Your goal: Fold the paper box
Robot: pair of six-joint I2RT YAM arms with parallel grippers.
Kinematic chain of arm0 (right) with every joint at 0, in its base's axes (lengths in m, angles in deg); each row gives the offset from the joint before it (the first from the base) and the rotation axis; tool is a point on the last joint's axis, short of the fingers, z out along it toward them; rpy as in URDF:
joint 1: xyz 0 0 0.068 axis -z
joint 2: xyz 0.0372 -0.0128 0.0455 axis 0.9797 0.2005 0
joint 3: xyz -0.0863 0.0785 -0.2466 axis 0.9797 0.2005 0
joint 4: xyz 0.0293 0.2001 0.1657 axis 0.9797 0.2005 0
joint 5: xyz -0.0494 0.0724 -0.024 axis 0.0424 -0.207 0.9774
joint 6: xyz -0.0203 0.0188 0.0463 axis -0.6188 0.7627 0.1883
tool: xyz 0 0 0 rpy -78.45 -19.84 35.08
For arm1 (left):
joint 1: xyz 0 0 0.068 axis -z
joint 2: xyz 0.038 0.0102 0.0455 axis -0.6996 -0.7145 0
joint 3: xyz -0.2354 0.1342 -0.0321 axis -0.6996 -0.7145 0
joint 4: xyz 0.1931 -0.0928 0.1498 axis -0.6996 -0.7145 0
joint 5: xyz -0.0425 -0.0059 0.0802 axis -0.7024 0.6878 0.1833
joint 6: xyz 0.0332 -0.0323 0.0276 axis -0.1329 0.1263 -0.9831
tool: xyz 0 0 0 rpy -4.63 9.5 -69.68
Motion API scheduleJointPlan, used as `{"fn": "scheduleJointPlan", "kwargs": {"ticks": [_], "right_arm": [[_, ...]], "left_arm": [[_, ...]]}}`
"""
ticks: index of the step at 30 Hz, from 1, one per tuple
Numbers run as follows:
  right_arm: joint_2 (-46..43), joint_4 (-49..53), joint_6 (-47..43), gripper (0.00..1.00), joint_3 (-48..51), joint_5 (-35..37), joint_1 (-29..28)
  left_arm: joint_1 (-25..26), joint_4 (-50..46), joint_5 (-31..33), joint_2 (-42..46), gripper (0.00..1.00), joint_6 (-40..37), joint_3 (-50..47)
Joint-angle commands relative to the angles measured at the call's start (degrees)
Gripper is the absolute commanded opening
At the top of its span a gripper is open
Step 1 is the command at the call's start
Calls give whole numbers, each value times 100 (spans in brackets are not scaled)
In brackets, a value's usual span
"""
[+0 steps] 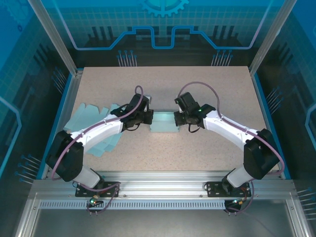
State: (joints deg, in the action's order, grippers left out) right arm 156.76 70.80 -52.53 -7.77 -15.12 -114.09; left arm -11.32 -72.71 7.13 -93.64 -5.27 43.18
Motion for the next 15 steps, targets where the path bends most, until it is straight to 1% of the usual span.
{"fn": "scheduleJointPlan", "kwargs": {"ticks": [1,7,13,14,15], "right_arm": [[36,-171,-97,0,233,-471,-240],[32,-185,-133,0,382,-421,-239],[41,-371,-174,0,611,-348,-261],[49,-397,-167,0,632,-327,-273],[57,-412,-162,0,630,-296,-281]], "left_arm": [[195,92,-421,47,0,134,-213],[196,297,-334,31,0,139,-495],[198,857,-537,154,0,198,-945],[194,951,-597,216,2,202,-1017],[195,1039,-645,293,8,214,-1079]]}}
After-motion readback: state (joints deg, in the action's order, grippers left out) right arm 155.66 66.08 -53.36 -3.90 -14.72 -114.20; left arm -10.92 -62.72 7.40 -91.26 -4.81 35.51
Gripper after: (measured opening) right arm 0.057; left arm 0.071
